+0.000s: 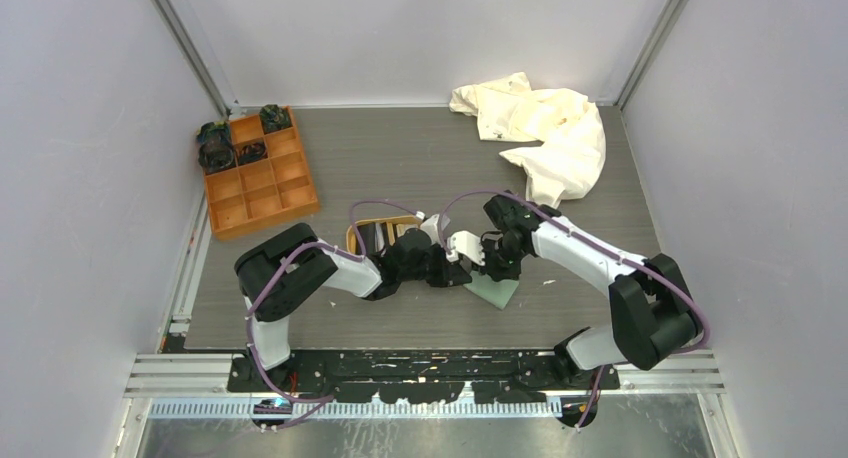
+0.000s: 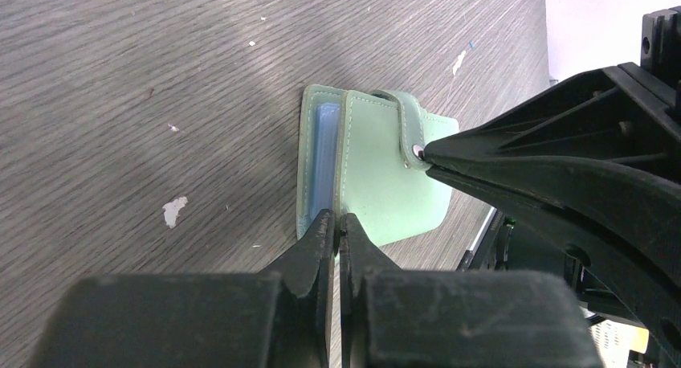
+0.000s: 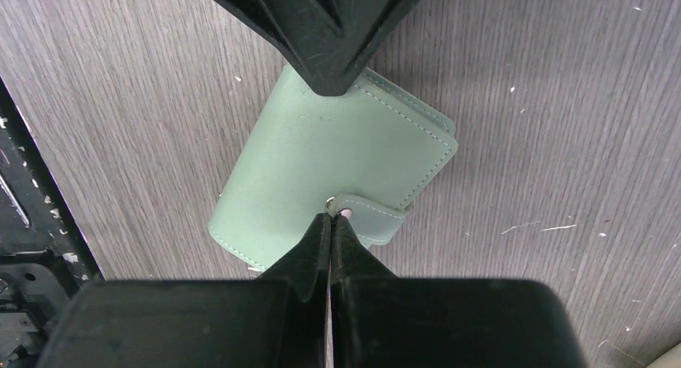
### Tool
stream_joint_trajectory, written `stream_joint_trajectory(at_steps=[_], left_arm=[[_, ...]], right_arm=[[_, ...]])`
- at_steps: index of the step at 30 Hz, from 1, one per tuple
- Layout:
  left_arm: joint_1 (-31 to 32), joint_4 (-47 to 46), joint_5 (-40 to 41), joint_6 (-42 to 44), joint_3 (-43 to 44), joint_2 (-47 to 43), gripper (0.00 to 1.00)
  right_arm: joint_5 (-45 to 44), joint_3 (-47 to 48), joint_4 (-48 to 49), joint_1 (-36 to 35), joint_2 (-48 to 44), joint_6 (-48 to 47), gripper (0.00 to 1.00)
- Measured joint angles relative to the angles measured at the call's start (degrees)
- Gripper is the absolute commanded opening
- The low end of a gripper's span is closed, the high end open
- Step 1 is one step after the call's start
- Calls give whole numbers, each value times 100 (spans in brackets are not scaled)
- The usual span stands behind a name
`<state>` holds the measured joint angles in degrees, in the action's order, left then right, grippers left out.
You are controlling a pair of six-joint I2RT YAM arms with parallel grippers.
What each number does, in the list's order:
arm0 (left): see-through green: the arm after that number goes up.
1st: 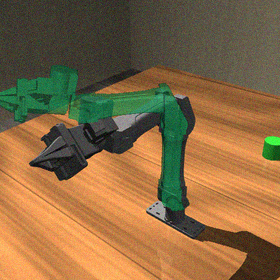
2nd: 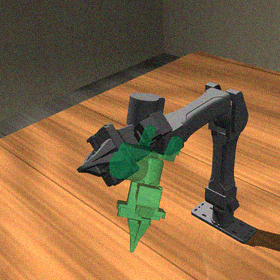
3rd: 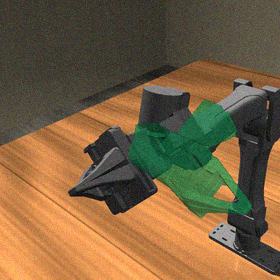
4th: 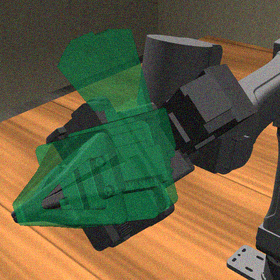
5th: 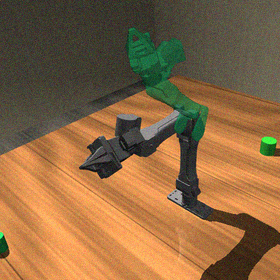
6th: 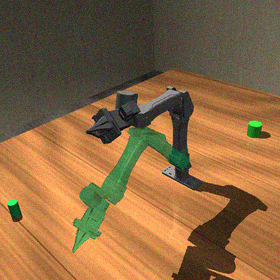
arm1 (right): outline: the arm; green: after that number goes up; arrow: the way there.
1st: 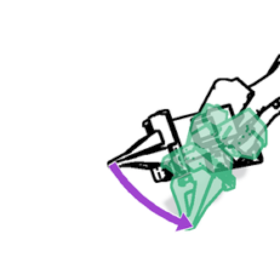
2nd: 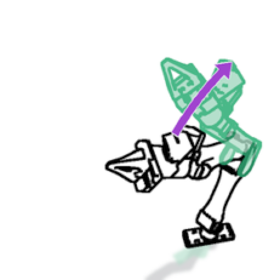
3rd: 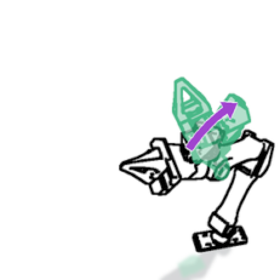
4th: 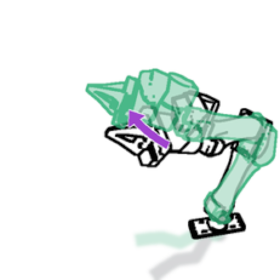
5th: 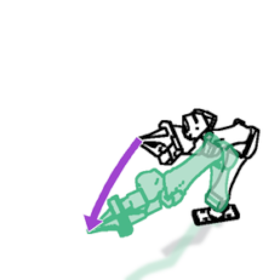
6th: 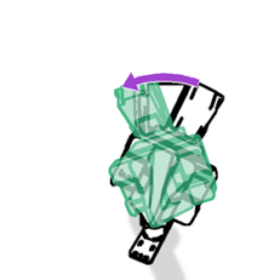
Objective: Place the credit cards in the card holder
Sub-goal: Close the card holder at the center of the board.
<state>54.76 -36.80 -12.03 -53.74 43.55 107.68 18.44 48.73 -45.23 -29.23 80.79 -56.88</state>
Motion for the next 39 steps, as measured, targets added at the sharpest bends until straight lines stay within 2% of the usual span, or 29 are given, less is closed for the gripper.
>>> stream_joint_trajectory(at_steps=[26,39], left_arm=[[0,-90,-17,-31,-52,-2,2],[0,-258,-22,-142,-164,-2,2]], right_arm=[[-660,-13,-48,-592,72,-424,1],[-1178,155,-144,-1032,323,-208,1]])
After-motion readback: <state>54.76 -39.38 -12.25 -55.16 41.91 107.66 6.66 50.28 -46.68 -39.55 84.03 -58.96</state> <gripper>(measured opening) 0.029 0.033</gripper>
